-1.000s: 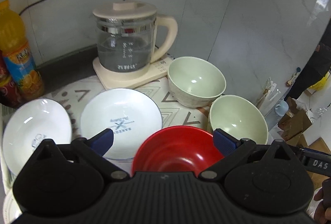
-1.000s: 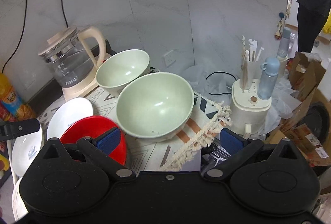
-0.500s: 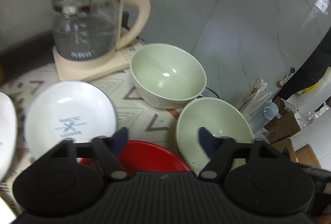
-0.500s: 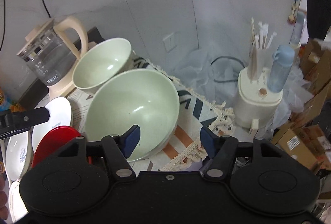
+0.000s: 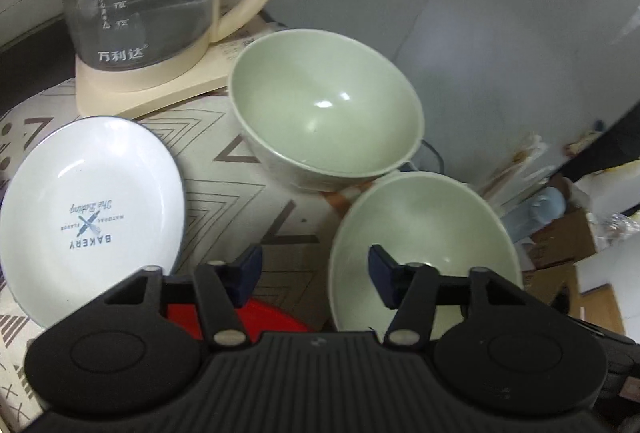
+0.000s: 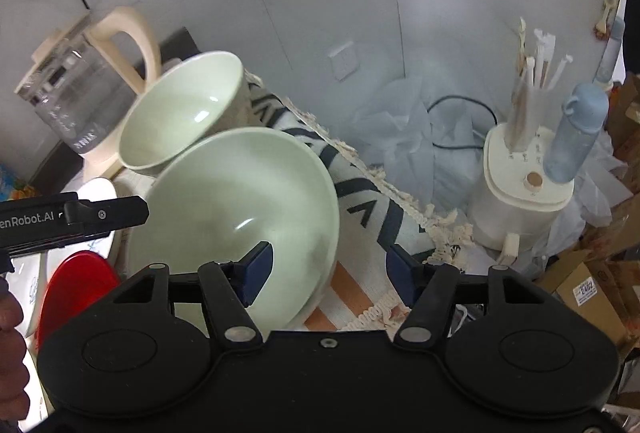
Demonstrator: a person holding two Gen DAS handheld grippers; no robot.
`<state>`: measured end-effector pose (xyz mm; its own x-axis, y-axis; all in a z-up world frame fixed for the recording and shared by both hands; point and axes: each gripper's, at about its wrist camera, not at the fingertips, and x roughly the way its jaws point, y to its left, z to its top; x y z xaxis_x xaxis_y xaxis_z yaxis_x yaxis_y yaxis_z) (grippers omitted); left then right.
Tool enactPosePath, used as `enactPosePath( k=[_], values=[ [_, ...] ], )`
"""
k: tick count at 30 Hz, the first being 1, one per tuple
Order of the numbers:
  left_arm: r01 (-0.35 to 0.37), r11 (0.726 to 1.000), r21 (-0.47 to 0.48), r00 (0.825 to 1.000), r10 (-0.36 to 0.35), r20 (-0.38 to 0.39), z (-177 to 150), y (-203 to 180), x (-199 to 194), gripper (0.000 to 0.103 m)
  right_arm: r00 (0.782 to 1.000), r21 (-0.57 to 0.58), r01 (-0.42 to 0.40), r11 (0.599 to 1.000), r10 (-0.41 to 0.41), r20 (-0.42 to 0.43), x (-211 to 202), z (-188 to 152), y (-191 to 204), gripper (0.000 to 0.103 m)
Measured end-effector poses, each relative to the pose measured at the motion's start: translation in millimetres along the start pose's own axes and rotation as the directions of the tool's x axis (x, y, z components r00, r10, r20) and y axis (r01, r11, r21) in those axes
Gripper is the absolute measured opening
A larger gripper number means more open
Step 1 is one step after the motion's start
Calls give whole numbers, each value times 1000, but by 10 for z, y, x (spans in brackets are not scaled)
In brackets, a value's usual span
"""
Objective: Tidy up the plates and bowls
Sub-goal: 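Close the right gripper on the large green bowl rim and lift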
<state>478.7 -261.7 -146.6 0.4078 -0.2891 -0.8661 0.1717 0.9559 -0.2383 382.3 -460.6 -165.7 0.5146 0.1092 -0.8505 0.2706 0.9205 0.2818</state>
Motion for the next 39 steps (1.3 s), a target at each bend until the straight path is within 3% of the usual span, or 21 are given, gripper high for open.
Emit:
enactPosePath(
  k=[3, 5, 8, 9, 11, 15, 39],
  values=[
    [12, 1000, -15, 1000, -13, -25, 32, -12, 74, 39, 1000, 15, 1, 1000, 0, -25, 90, 29, -33, 60],
    [20, 999, -26, 998, -21, -52, 46, -24, 134, 24, 999, 21, -4, 1000, 5, -42, 131, 35, -34, 47],
    [23, 999, -36, 997, -25, -74, 75, -32, 197, 10, 997, 26, -30, 999, 32, -70, 192, 39, -29, 32],
    [35, 999, -38, 996, -38, -77, 82, -37, 205, 7, 996, 24, -34, 999, 36, -79, 215, 40, -22, 30],
    [31, 999, -26, 997, -33, -75, 95, -65, 209, 6, 994, 25, -45, 999, 47, -94, 248, 44, -14, 14],
    [40, 999, -27, 996, -42, -78, 92, -84, 184, 6, 996, 21, -37, 999, 39, -86, 222, 53, 1, 12],
    [81, 996, 25, 992, -83, 96, 71, 0, -726, 6, 992, -17, -48, 999, 50, 115, -559, 198, 339, 13]
  ],
)
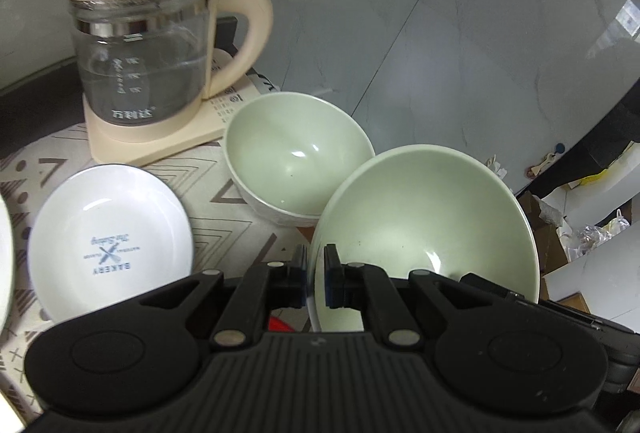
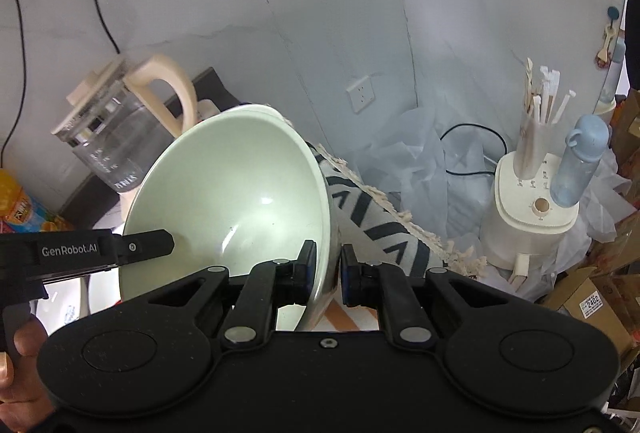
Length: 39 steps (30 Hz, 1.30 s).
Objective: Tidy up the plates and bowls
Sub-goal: 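Close the right gripper on the large green bowl rim and lift, then lower the green bowl into the red-and-black bowl, open right gripper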
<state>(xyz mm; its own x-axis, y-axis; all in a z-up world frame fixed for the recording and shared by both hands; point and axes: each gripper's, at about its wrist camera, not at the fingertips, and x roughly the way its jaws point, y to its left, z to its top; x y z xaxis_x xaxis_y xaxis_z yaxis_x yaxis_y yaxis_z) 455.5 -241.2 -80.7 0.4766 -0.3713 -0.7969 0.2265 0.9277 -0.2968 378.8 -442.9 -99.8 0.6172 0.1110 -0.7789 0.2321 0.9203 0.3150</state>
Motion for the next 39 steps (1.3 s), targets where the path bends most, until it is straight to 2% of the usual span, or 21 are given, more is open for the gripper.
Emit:
enactPosePath(
  k=[9, 21, 39],
  values=[
    [-15, 999, -36, 999, 16, 29, -152, 255, -360, 6, 999, -28, -26, 999, 27, 23, -196, -148, 282, 13],
    [-34, 995, -89, 999, 36, 11, -344, 601, -599, 6, 999, -62, -42, 997, 42, -6, -262, -401, 633, 13],
    [-48, 983, -177, 994, 29, -106, -668, 1087, -388, 6, 996, -91, -22, 996, 14, -89, -44, -737, 915, 13]
  ],
)
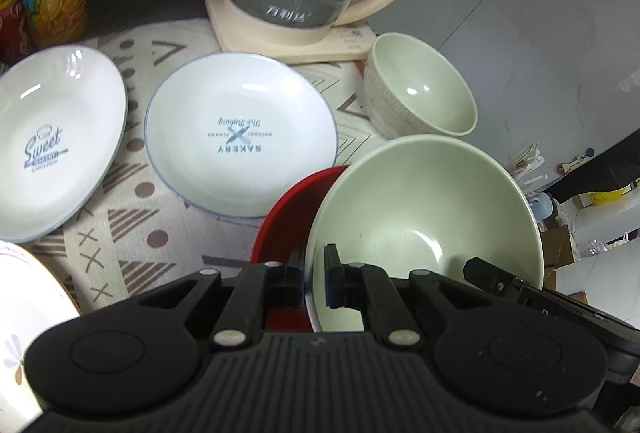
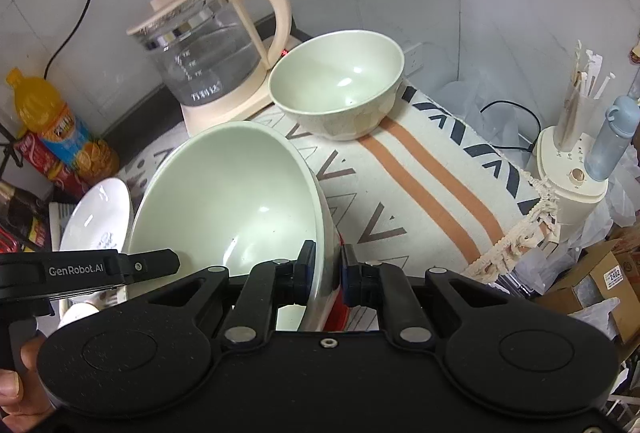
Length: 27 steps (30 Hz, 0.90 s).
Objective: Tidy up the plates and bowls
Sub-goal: 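Lower the green bowl into the red-and-black bowl, open right gripper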
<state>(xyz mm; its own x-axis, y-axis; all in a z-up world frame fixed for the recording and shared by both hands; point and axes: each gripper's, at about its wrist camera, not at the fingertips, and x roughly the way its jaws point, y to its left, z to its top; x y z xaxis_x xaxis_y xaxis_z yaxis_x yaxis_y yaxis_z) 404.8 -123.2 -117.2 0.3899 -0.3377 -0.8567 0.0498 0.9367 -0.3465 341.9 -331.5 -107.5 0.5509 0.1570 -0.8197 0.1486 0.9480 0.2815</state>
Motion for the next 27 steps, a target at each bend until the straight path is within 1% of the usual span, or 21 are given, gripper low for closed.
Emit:
enactPosePath(
  k=[3, 7, 9, 13, 22, 24, 25, 26, 27],
  values=[
    [-17, 1000, 6, 1000, 17, 2, -2, 33, 31, 7, 1000, -15, 29, 999, -29, -11, 76, -4, 28, 13],
    [-16, 1000, -5, 1000, 16, 10, 25, 79, 21, 7, 999, -30, 51, 998, -51, -6, 158, -4, 69, 13],
    [-10, 1000, -10, 1000, 10, 18, 54, 100, -9, 10, 998, -47, 60, 997, -60, 2, 178, 28, 107, 13],
    [-37, 999, -8, 999, 37, 32, 90, 132, -74, 10, 997, -81, 77, 994, -76, 10, 223, 72, 184, 13],
    [-55, 998, -37, 998, 56, 16, 121, 230, -112, 11, 997, -104, 76, 992, -77, -7, 242, 113, 232, 18],
    [-54, 997, -47, 999, 54, 2, 124, 223, -114, 15, 998, -102, 64, 993, -65, -15, 235, 124, 221, 20],
    [-47, 997, -56, 999, 47, -8, 127, 215, -113, 21, 998, -99, 58, 993, -59, -13, 222, 135, 214, 20],
    [-42, 998, -57, 999, 41, -14, 131, 197, -116, 30, 999, -97, 52, 994, -54, -9, 201, 148, 206, 22],
    [-40, 998, -50, 999, 39, -14, 136, 170, -123, 35, 999, -92, 51, 995, -51, -6, 176, 165, 194, 26]
  ],
)
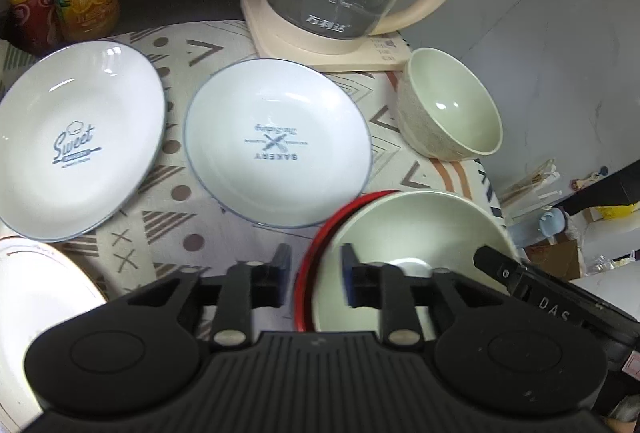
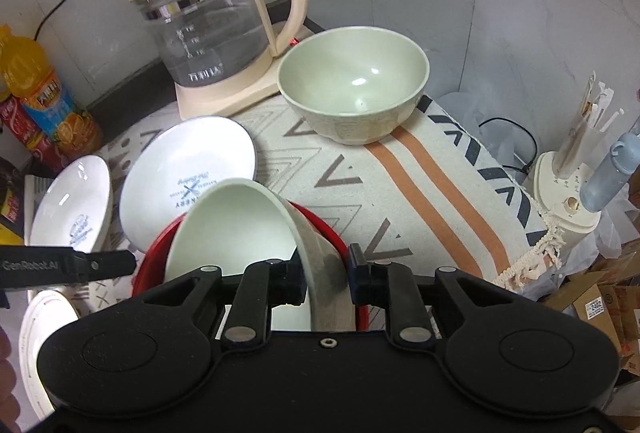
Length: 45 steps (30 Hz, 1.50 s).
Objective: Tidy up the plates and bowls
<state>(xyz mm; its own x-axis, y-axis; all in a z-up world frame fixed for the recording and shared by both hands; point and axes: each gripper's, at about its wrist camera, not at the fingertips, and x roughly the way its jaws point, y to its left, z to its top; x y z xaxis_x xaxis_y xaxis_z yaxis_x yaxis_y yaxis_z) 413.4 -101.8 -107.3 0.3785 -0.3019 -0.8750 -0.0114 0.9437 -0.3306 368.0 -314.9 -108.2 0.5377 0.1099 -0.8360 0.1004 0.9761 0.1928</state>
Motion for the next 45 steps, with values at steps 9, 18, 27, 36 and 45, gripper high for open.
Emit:
enactPosePath(
  k=[9, 18, 27, 36, 45],
  values=[
    [-27, 999, 25, 999, 26, 35, 77, -212, -27, 66, 999, 75, -20, 997, 17, 37, -145, 110, -279, 55],
    [-26, 999, 48, 999, 25, 34, 208, -499, 106, 70, 997, 143, -74, 987, 72, 15, -82, 206, -573, 64],
    [-29, 999, 42, 999, 27, 46, 438, -774, 340, 70, 996, 154, -88, 984, 85, 23, 62, 403, -824, 67],
    [-33, 999, 12, 996, 32, 80, 689, -963, 607, 70, 993, 173, -120, 978, 116, 32, 317, 653, -1013, 67],
    [-29, 999, -41, 994, 34, 107, 867, -1028, 889, 70, 990, 181, -138, 974, 135, 25, 648, 887, -1092, 67]
  ],
)
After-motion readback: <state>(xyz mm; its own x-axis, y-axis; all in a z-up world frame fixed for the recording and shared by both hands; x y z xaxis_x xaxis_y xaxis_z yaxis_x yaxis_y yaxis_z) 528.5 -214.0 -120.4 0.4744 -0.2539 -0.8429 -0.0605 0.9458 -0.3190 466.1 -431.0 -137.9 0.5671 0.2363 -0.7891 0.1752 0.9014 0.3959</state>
